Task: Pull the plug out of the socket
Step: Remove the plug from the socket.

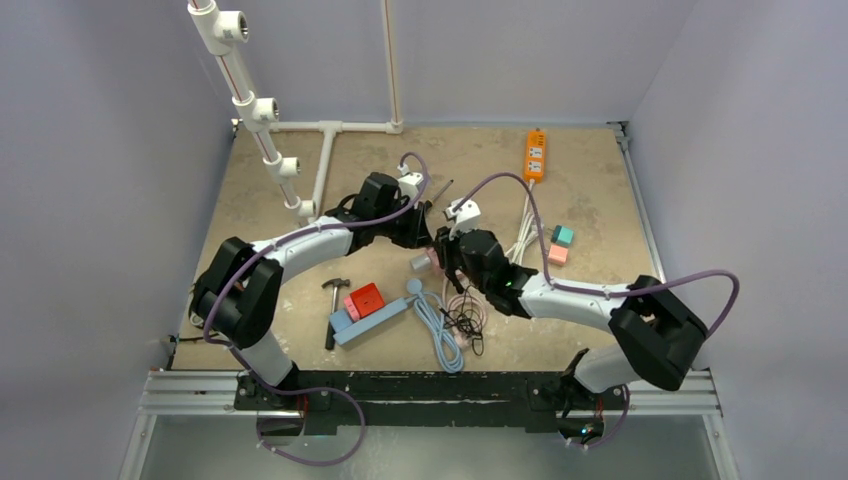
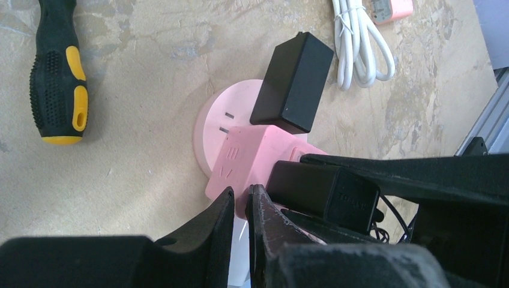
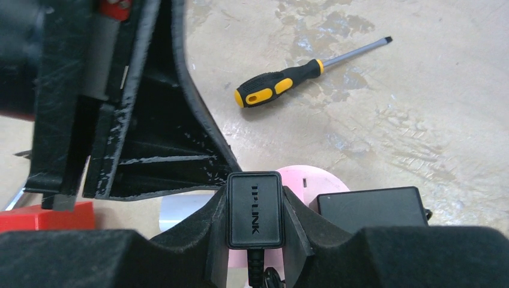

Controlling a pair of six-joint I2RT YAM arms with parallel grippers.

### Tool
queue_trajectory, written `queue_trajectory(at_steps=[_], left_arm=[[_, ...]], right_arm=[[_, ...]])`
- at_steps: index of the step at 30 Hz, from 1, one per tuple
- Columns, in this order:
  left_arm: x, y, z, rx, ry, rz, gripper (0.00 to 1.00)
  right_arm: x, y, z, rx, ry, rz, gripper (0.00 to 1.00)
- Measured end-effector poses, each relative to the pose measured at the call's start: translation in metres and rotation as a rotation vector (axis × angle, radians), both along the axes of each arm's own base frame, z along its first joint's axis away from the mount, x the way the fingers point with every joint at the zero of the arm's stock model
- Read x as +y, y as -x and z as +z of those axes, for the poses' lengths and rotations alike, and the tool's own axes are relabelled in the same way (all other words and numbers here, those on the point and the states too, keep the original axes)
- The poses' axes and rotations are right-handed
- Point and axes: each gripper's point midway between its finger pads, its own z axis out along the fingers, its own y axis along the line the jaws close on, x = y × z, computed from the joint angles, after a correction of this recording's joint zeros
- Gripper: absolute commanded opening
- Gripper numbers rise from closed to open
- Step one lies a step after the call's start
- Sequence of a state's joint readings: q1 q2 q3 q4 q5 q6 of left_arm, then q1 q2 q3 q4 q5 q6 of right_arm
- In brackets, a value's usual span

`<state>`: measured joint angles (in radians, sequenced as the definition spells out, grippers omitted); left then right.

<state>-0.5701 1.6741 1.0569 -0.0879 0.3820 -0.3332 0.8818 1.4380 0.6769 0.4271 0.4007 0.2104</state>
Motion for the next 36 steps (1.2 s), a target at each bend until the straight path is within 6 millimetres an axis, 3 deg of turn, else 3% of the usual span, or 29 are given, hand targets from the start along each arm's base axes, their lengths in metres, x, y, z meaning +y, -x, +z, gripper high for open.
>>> queue_trajectory(at_steps=[4,14,36], left_arm=[[-0.003,0.001,0.0,-0.006,0.003,-0.009,0.13],[-0.004,0.001,0.0,-0.007,0.004,-0.011,0.13],[-0.003,0.003,-0.001,0.003,0.006,-0.015,0.13]], right_arm=[[-0.01,-0.002,0.0,0.042,-0.072,0.03,0.0],[-0.011,-0.002,0.0,0.052,-0.084,0.046,0.0],[0.001,0.006,0.001,-0.021,0.026,-0.031,0.0]])
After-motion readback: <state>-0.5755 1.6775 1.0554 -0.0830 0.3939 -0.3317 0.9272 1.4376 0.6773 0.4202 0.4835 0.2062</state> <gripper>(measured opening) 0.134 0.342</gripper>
